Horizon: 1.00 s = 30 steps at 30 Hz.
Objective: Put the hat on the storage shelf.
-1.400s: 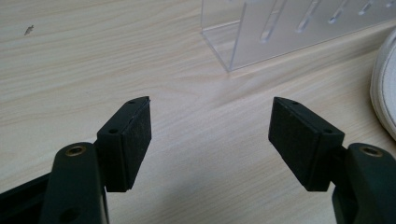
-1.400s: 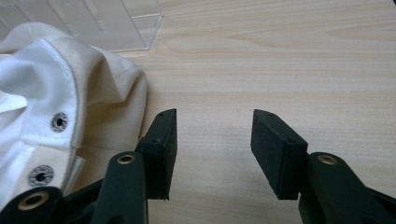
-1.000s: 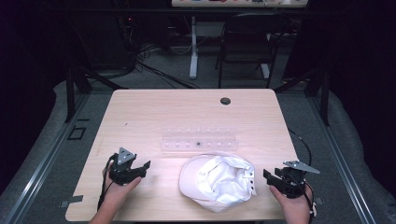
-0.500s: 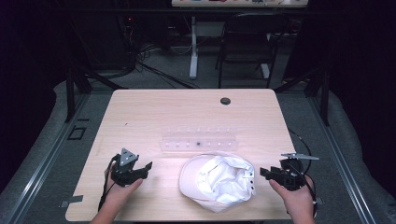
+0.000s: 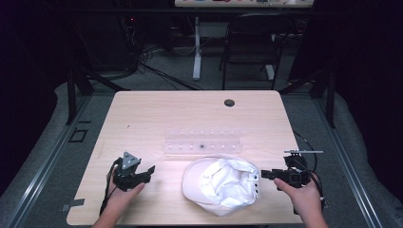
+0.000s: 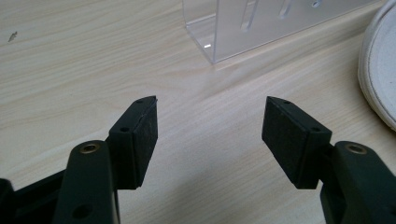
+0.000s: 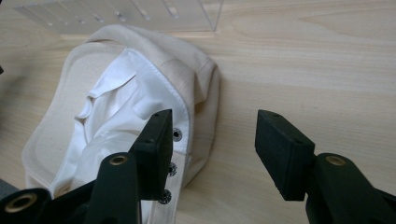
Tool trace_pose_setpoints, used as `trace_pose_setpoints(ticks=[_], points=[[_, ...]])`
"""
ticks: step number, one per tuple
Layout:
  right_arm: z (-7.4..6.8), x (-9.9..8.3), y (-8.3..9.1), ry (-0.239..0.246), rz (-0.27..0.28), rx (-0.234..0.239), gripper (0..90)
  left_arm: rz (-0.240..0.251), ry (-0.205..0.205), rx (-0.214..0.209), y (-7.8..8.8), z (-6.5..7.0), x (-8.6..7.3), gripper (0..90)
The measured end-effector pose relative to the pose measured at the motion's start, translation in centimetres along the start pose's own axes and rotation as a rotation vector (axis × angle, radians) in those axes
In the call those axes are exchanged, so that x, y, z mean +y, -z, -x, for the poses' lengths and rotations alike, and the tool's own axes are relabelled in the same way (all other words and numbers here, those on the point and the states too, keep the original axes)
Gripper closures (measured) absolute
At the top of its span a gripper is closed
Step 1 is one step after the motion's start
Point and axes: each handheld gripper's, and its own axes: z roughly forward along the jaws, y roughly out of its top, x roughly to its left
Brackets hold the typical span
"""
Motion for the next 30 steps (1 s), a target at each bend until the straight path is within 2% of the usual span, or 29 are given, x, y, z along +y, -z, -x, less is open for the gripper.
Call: trace_pose_setpoints(ticks=[1, 4, 9, 12, 14, 19, 20, 24, 26, 30], points=[[0.0, -0.1, -0.2, -0.007, -0.005, 0.025, 45.9, -0.001, -0.003, 0.000, 0.0, 0.0, 0.0, 36.5], [-0.2, -0.4, -0.6, -0.016, -0.035, 0.036, 46.0, -0.010, -0.006, 0.001, -0.1, 0.0, 0.0, 36.5], [-0.7, -0.8, -1.1, 0.000, -0.052, 0.054, 45.3, -0.014, 0.003, 0.007, -0.2, 0.0, 0.0, 36.0], [-0.9, -1.0, -1.5, 0.012, -0.073, 0.083, 47.1, -0.015, -0.002, 0.007, -0.2, 0.0, 0.0, 36.0], [-0.8, -1.1, -1.8, 0.017, -0.087, 0.084, 47.2, -0.018, -0.008, 0.001, -0.3, 0.1, 0.0, 36.0], [-0.6, -1.7, -2.7, -0.026, -0.103, 0.106, 46.9, -0.024, -0.026, -0.004, -0.3, 0.3, 0.0, 36.0], [-0.5, -1.8, -2.8, -0.034, -0.116, 0.122, 47.0, -0.022, -0.027, -0.003, -0.4, 0.3, 0.1, 36.0], [-0.6, -1.9, -2.9, -0.037, -0.108, 0.131, 47.0, -0.018, -0.023, -0.008, -0.4, 0.3, 0.1, 36.0], [-0.4, -1.8, -2.9, -0.044, -0.109, 0.167, 47.0, -0.019, -0.028, -0.008, -0.5, 0.4, 0.1, 36.0], [-0.5, -1.9, -3.3, -0.054, -0.126, 0.181, 47.0, -0.021, -0.029, -0.009, -0.5, 0.5, 0.1, 35.9]])
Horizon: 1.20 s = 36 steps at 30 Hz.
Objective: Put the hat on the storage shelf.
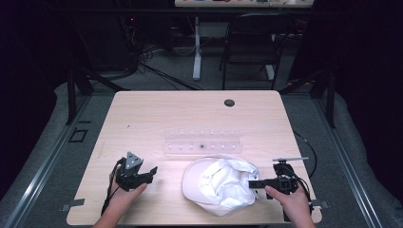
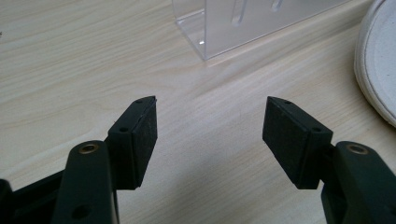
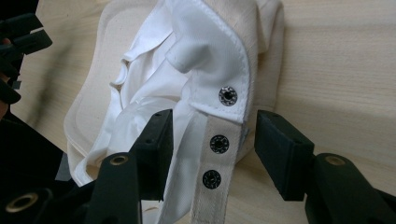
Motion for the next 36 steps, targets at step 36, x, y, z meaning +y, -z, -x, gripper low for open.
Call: trace_pose_setpoints(ticks=[36], points=[[-1.9, 2.5, 1.4, -0.014, -0.016, 0.098, 69.6, -0.003, 0.020, 0.025, 0.0, -0.3, 0.0, 34.9]])
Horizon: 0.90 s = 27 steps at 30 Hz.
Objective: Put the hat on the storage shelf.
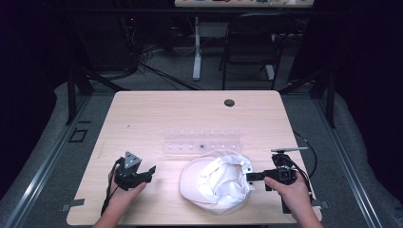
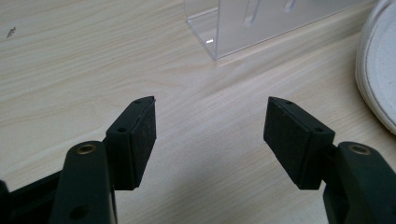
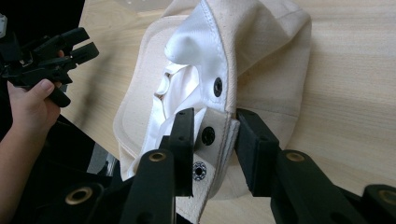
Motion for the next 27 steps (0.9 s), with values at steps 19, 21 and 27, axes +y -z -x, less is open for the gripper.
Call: trace_pose_setpoints(ticks=[19, 21, 27], points=[[-1.4, 0.9, -0.2, 0.061, -0.015, -0.070, 82.1, -0.002, 0.011, 0.005, 0.1, -0.2, -0.2, 34.9], [-1.7, 1.0, -0.2, 0.077, -0.007, -0.087, 82.1, -0.004, 0.016, 0.005, 0.1, -0.1, -0.3, 34.9], [-2.4, 1.2, -0.1, 0.117, -0.002, -0.134, 82.0, -0.004, 0.012, 0.012, 0.2, -0.1, -0.4, 34.9]])
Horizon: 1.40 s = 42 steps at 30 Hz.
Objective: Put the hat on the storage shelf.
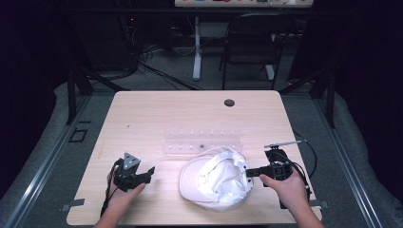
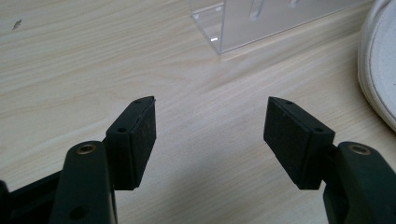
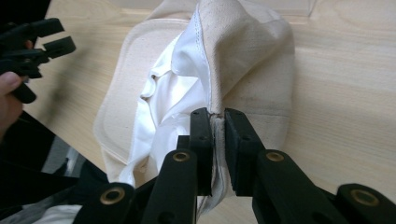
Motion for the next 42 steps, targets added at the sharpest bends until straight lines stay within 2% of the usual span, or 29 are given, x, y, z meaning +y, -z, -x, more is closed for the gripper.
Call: trace_pose_setpoints(ticks=[2, 6, 12, 14, 18, 22, 24, 27, 29, 30, 33, 36, 37, 38, 41, 42], points=[[-0.2, 0.2, 0.1, 0.005, -0.002, -0.016, 82.1, -0.002, 0.009, -0.001, 0.1, 0.0, -0.1, 34.9], [-0.4, 0.5, 0.3, 0.016, -0.014, -0.013, 82.1, -0.003, 0.007, -0.001, 0.0, 0.2, -0.1, 34.9], [-1.1, 0.7, 0.7, 0.043, 0.024, -0.083, 82.2, -0.005, 0.004, -0.008, -0.1, 0.2, -0.1, 34.9], [-1.2, 0.8, 0.9, 0.048, 0.028, -0.086, 82.2, -0.006, 0.003, -0.008, -0.1, 0.2, -0.1, 35.0], [-1.5, 1.3, 1.1, 0.050, 0.007, -0.106, 82.2, 0.007, -0.007, -0.006, 0.1, 0.3, -0.1, 35.0], [-2.0, 1.7, 1.2, 0.042, -0.004, -0.106, 82.2, 0.009, -0.008, -0.004, 0.1, 0.4, -0.1, 35.0], [-2.6, 2.1, 1.4, 0.058, -0.023, -0.132, 82.2, 0.015, -0.014, -0.010, 0.2, 0.4, -0.1, 35.0], [-2.9, 2.3, 1.5, 0.060, -0.033, -0.135, 82.2, 0.018, -0.013, -0.011, 0.3, 0.5, -0.1, 34.9], [-3.1, 2.6, 1.7, 0.054, -0.036, -0.107, 82.2, 0.019, -0.011, -0.010, 0.3, 0.5, -0.1, 34.9], [-3.1, 3.0, 1.9, 0.042, -0.045, -0.071, 82.2, 0.017, -0.012, -0.009, 0.2, 0.5, -0.1, 34.9], [-3.1, 3.3, 2.0, 0.026, -0.048, -0.054, 82.2, 0.015, -0.016, -0.014, 0.1, 0.5, -0.1, 35.0], [-2.9, 3.9, 2.3, -0.011, -0.044, 0.008, 82.3, 0.022, -0.049, -0.020, 0.2, 0.8, 0.1, 35.3], [-2.9, 3.9, 2.3, -0.011, -0.044, 0.008, 82.3, 0.022, -0.049, -0.020, 0.2, 0.8, 0.1, 35.3], [-2.8, 4.1, 2.5, -0.036, -0.053, 0.038, 82.2, 0.022, -0.057, -0.022, 0.3, 0.9, 0.1, 35.3], [-2.8, 4.4, 2.6, -0.044, -0.058, 0.064, 82.2, 0.018, -0.055, -0.029, 0.2, 1.0, 0.1, 35.8], [-2.7, 4.5, 2.7, -0.066, -0.048, 0.091, 82.3, 0.019, -0.054, -0.034, 0.2, 1.0, 0.1, 35.8]])
